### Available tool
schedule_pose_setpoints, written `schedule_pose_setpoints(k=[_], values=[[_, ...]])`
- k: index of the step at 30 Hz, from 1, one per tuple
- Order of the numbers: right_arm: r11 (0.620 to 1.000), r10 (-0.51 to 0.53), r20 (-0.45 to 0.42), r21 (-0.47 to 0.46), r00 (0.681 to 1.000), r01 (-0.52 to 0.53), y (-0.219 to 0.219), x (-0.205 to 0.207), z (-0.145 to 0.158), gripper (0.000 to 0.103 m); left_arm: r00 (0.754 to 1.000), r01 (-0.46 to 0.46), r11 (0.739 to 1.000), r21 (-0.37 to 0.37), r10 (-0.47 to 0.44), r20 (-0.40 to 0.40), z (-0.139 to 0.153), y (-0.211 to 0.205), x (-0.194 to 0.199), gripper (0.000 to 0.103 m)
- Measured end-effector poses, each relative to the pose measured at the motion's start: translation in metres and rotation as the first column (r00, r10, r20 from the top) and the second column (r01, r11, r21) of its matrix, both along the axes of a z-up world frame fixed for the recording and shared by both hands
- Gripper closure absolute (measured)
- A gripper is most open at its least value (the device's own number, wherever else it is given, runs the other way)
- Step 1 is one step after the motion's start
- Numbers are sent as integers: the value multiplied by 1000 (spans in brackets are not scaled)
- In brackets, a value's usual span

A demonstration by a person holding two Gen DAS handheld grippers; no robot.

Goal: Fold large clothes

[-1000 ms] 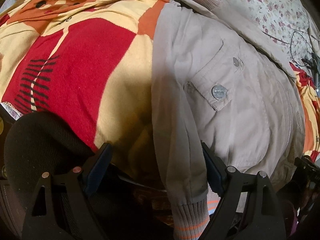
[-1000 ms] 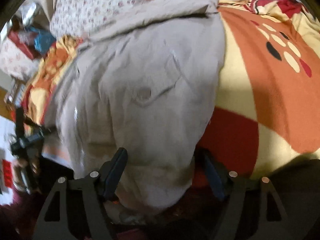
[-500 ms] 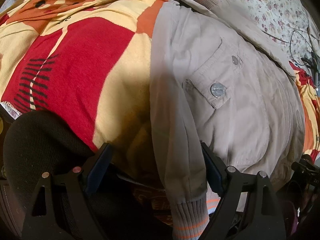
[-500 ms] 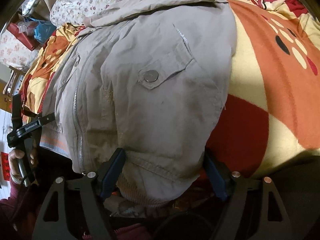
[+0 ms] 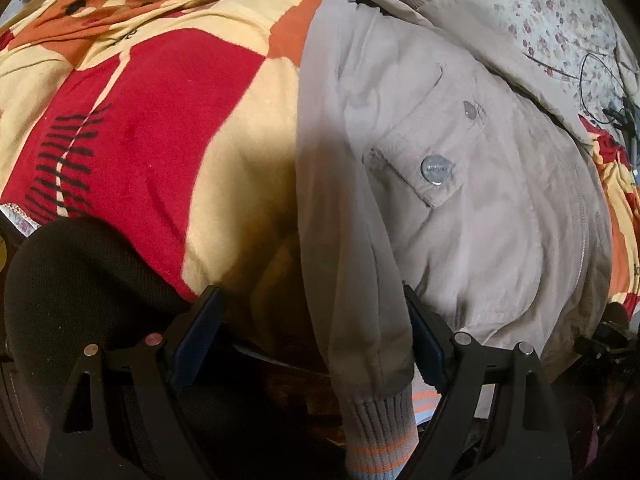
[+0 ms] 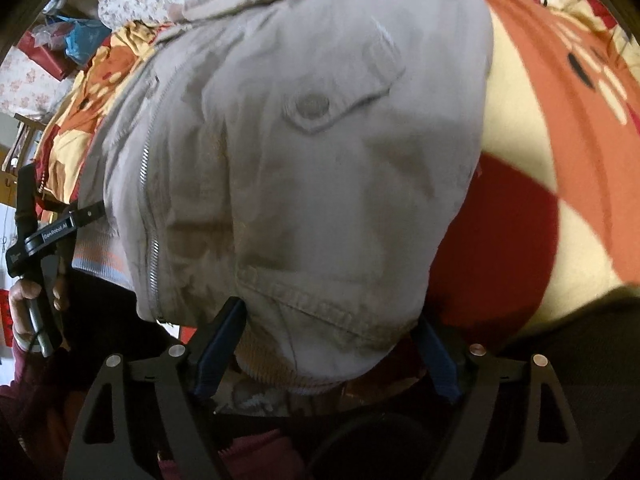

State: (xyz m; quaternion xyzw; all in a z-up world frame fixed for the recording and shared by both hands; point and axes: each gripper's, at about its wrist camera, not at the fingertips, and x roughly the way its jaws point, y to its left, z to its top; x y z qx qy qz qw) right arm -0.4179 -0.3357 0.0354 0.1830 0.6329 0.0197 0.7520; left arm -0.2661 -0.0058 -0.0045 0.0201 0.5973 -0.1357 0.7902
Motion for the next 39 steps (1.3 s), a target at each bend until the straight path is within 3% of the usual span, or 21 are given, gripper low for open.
schedule_pose_setpoints(k=[17, 19, 23, 26, 32, 34, 35, 36, 37, 39], values=[[998, 49, -19, 27, 999, -48, 14, 2, -6, 10, 1000, 10, 1000, 12, -10, 0, 2, 0, -6, 17], [998, 51, -8, 34, 999, -50, 17, 2, -4, 11, 1000, 15, 1000, 14, -14, -3, 2, 0, -6, 17], [996, 86, 33, 34, 996, -88, 22, 0, 8, 28, 1000, 28, 999, 23, -28, -4, 2, -2, -10, 17], [992, 123, 50, 32, 991, -125, 27, 2, 10, 29, 999, 42, 999, 29, -42, -5, -1, -5, -13, 17], [990, 64, 52, 123, 997, -70, 16, 0, -4, 27, 996, 85, 996, 14, -85, -11, -7, -11, -15, 18], [994, 51, 66, 98, 997, -58, 13, -2, 1, 55, 992, 122, 992, -15, -122, -12, -5, -12, -18, 36], [995, 48, 89, 85, 995, -56, 10, -4, 8, 86, 991, 136, 990, -22, -136, -14, -3, -12, -19, 53], [993, 30, 122, 108, 992, -43, 6, -6, 16, 93, 989, 145, 989, -35, -145, -16, 2, -11, -18, 75], [992, 19, 144, 124, 989, -37, 2, -8, 22, 94, 989, 144, 988, -53, -145, -18, 7, -9, -17, 84], [989, 14, 219, 141, 976, -46, 2, -9, 45, 95, 992, 121, 984, -129, -124, -13, 23, -1, -11, 88]])
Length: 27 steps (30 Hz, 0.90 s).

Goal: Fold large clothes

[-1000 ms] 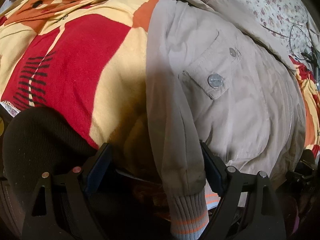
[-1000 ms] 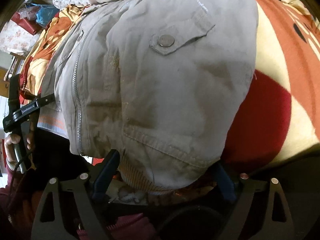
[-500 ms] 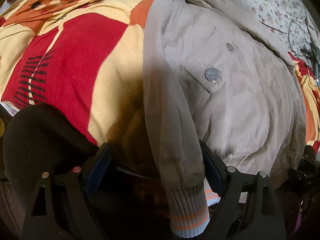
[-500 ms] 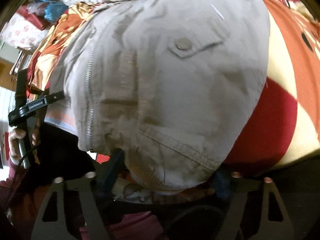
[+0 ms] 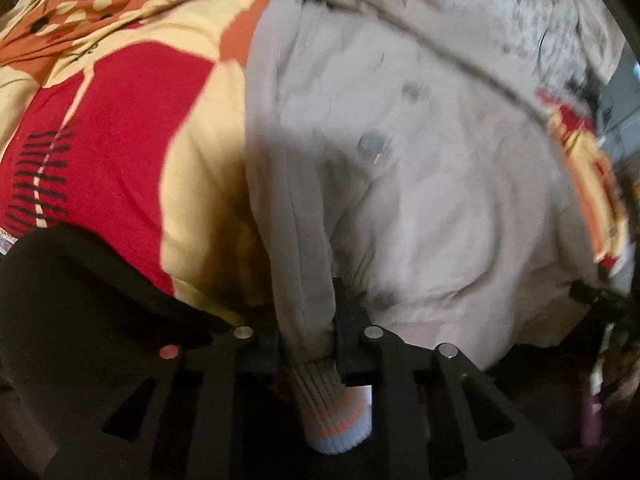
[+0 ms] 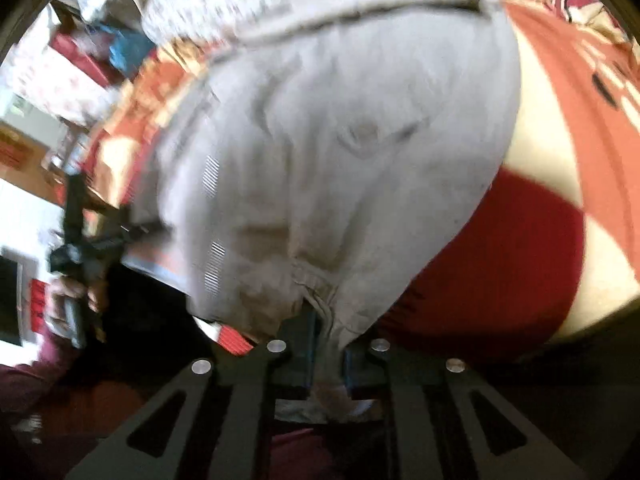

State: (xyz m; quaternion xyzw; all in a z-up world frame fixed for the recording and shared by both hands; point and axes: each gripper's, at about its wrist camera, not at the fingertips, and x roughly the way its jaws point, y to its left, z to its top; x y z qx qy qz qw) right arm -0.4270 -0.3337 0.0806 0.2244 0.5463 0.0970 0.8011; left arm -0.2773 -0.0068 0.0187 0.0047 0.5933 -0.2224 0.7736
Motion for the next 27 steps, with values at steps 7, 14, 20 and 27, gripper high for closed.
schedule_pose_setpoints(k=[7, 14, 20, 27], values=[[996, -49, 209, 82, 977, 32, -22, 30, 69, 96, 989, -12, 987, -163, 35, 145, 80, 0, 43, 89], [970, -211, 347, 192, 914, 151, -64, 90, 104, 100, 941, -88, 966, -242, 161, 299, 128, -22, 136, 103], [942, -317, 304, 215, 898, 259, -117, 151, 85, 101, 951, -98, 959, -265, 169, 260, 133, -51, 189, 103], [951, -293, 239, 169, 926, 257, -126, 152, 52, 101, 992, -44, 975, -220, 68, 102, 94, -42, 143, 38]])
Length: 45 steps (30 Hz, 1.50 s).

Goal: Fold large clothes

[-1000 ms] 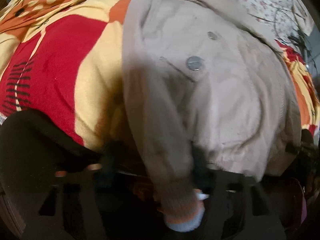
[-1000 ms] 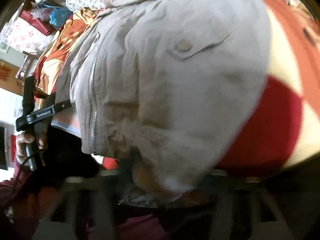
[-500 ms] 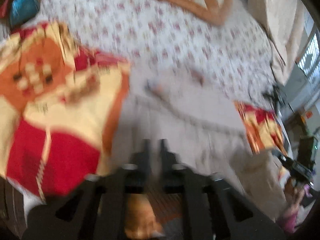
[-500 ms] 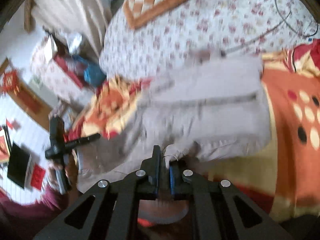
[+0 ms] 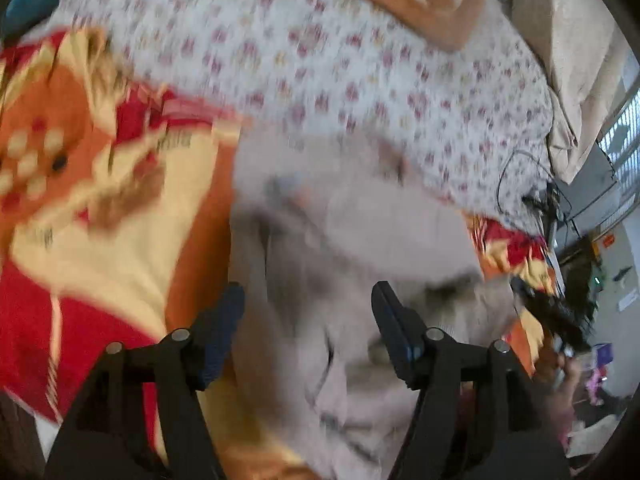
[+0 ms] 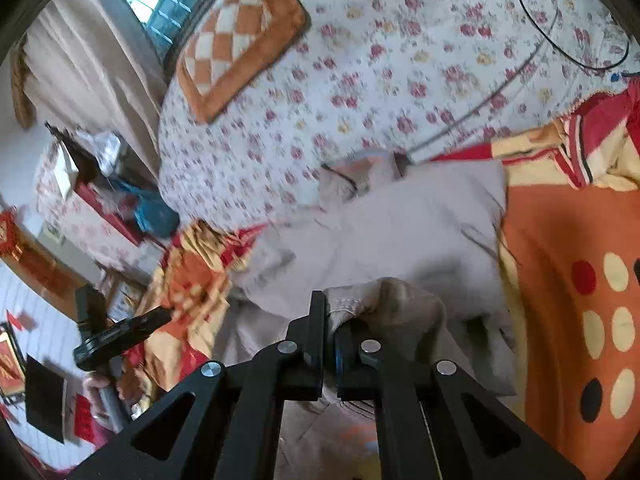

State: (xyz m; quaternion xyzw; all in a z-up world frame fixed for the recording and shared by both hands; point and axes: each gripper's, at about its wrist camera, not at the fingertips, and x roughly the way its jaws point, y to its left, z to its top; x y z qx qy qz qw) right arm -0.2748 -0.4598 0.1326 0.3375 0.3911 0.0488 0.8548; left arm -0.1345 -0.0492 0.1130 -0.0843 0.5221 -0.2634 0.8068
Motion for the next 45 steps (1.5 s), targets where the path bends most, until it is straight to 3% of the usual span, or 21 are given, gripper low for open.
schedule_pose_setpoints(k=[1, 4, 10, 12, 14, 17, 22, 23, 24, 25, 26, 28, 29, 30, 31, 34, 37, 40, 45], values=[[1000, 5, -6, -1, 1000, -5, 0, -2, -3, 101, 999, 0, 1000, 7, 0, -45, -10, 5, -10, 37], [1000, 9, -18, 15, 1000, -9, -2, -5, -14, 101, 991, -22, 1000, 12, 23, -132, -33, 15, -44, 21], [999, 35, -30, 33, 999, -35, -1, -9, -15, 90, 966, 37, 999, -16, -40, -255, -60, 0, -109, 20], [998, 46, -34, 45, 998, -44, 0, -12, -15, 65, 963, 56, 998, 10, -51, -266, -65, -9, -122, 20], [997, 53, -44, 56, 998, -50, 2, -13, -15, 50, 967, 71, 997, 43, -58, -248, -69, -17, -131, 20], [998, 59, -50, 38, 997, -57, 6, -16, -13, 49, 962, 100, 990, 95, -72, -263, -87, -30, -138, 20], [997, 75, -91, -2, 993, -75, 12, -27, -16, 47, 940, 71, 997, 18, -61, -335, -109, -37, -132, 21], [997, 78, -100, -6, 992, -79, 13, -29, -17, 45, 936, 77, 997, -3, -73, -343, -108, -37, -131, 29], [996, 87, -110, -9, 990, -88, 14, -33, -19, 44, 937, 96, 995, -24, -99, -335, -105, -37, -129, 63], [995, 96, -116, -12, 989, -98, 15, -37, -20, 43, 942, 130, 991, -16, -128, -310, -99, -39, -128, 79], [993, 110, -120, -16, 987, -113, 17, -40, -21, 43, 952, 148, 989, -6, -144, -269, -90, -39, -127, 87], [990, 137, -118, -19, 983, -141, 25, -46, -22, 45, 971, 138, 989, -62, -147, -186, -68, -33, -122, 90], [989, 144, -114, -21, 983, -147, 28, -48, -25, 58, 980, 129, 989, -71, -138, -145, -56, -30, -119, 91], [988, 149, -108, -19, 983, -152, 30, -49, -27, 83, 986, 118, 990, -75, -125, -107, -46, -27, -116, 91], [987, 159, -87, 18, 983, -158, 31, -51, -29, 88, 993, 100, 991, -85, -105, -54, -32, -21, -111, 91], [984, 143, 9, 101, 990, -143, 28, -56, -18, 92, 998, 37, 993, -116, -32, 51, 0, -5, -89, 91], [980, 102, 101, 160, 990, -117, 20, -51, 3, 97, 995, -12, 986, -165, 28, 96, 22, 1, -53, 91], [989, 35, 149, 134, 988, -56, 7, -33, 23, 99, 990, -22, 979, -203, 50, 134, 35, -4, -19, 91], [993, -74, 148, 98, 986, 60, -18, 12, 29, 99, 974, -50, 980, -193, 91, 209, 46, -41, 42, 91]])
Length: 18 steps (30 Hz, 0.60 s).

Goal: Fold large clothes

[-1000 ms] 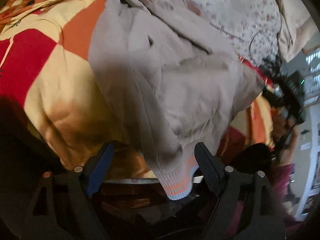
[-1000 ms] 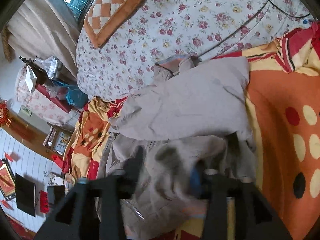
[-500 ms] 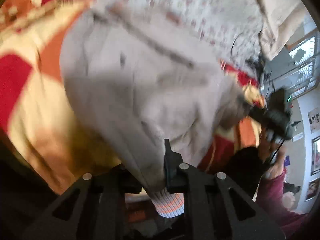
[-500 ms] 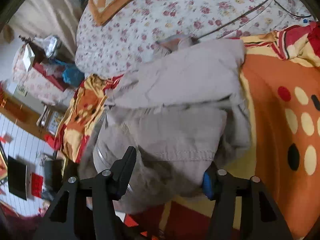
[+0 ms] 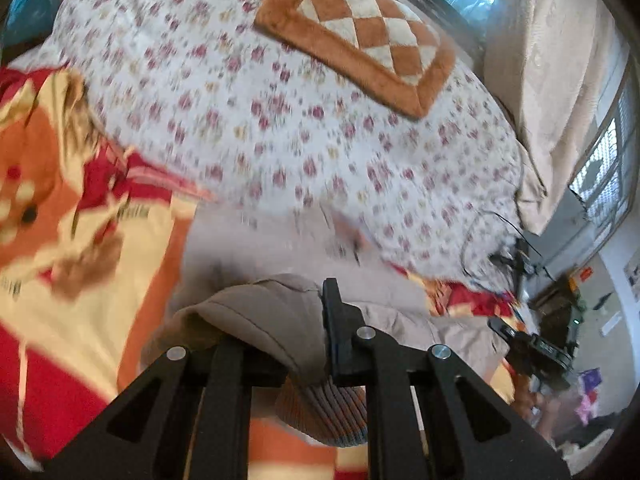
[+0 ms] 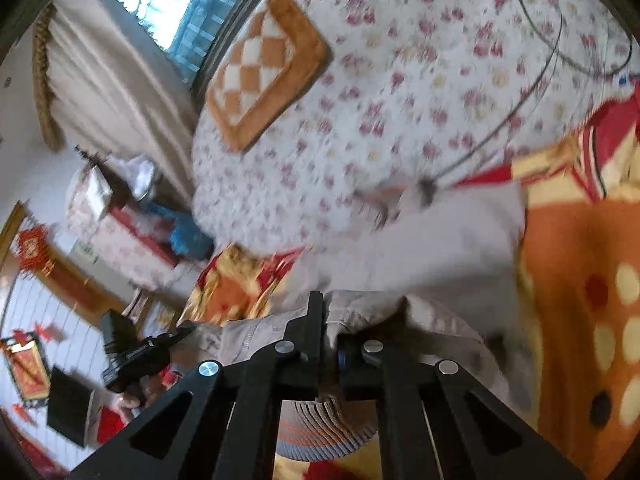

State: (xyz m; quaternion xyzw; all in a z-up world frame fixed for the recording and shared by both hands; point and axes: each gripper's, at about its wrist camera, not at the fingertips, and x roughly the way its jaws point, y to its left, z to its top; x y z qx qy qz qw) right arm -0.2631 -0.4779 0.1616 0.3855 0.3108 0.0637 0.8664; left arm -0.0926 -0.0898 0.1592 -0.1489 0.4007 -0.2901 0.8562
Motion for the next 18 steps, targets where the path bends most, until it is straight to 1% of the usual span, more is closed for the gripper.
schedule_pose_setpoints(k=[4, 6, 8, 9, 10, 11, 12, 13, 14, 15, 16, 17, 18], values=[[997, -76, -55, -13, 996, 75, -22, 38, -12, 99, 1000, -28, 1000, -5, 28, -4, -14, -21, 46, 91], [994, -107, -83, -5, 991, 107, -36, 59, -24, 99, 999, -37, 999, 6, 37, -9, -30, -30, 71, 91], [991, -136, -101, -14, 986, 135, -49, 73, -39, 99, 999, -35, 999, -13, 35, -22, -49, -32, 87, 91], [990, -142, -105, -8, 984, 142, -54, 78, -47, 94, 999, -28, 999, -20, 28, -34, -61, -33, 95, 89], [987, -159, -114, -13, 981, 158, -57, 81, -56, 91, 999, -28, 1000, -11, 28, -45, -69, -34, 99, 88], [985, -171, -121, -44, 978, 167, -58, 81, -61, 78, 998, -26, 1000, 14, 27, -58, -75, -36, 102, 81], [985, -167, -122, -73, 978, 158, -59, 80, -63, 59, 997, -9, 999, 46, 13, -77, -80, -39, 108, 65], [984, -162, -120, -93, 979, 152, -60, 79, -62, 53, 997, 0, 999, 54, 5, -82, -80, -39, 110, 57], [978, -177, -119, -136, 977, 160, -63, 75, -56, 52, 997, -5, 999, 49, 8, -75, -77, -38, 110, 43], [971, -188, -107, -166, 976, 169, -66, 71, -47, 52, 998, -28, 999, 20, 29, -49, -70, -30, 108, 34], [970, -187, -87, -176, 978, 170, -68, 66, -40, 52, 998, -50, 999, -6, 50, -29, -65, -25, 106, 28], [973, -168, -63, -173, 984, 156, -68, 61, -32, 52, 997, -74, 997, -38, 74, -7, -60, -18, 104, 16], [977, -134, -48, -176, 990, 123, -65, 57, -27, 52, 996, -88, 995, -56, 89, 5, -57, -13, 101, 16]])
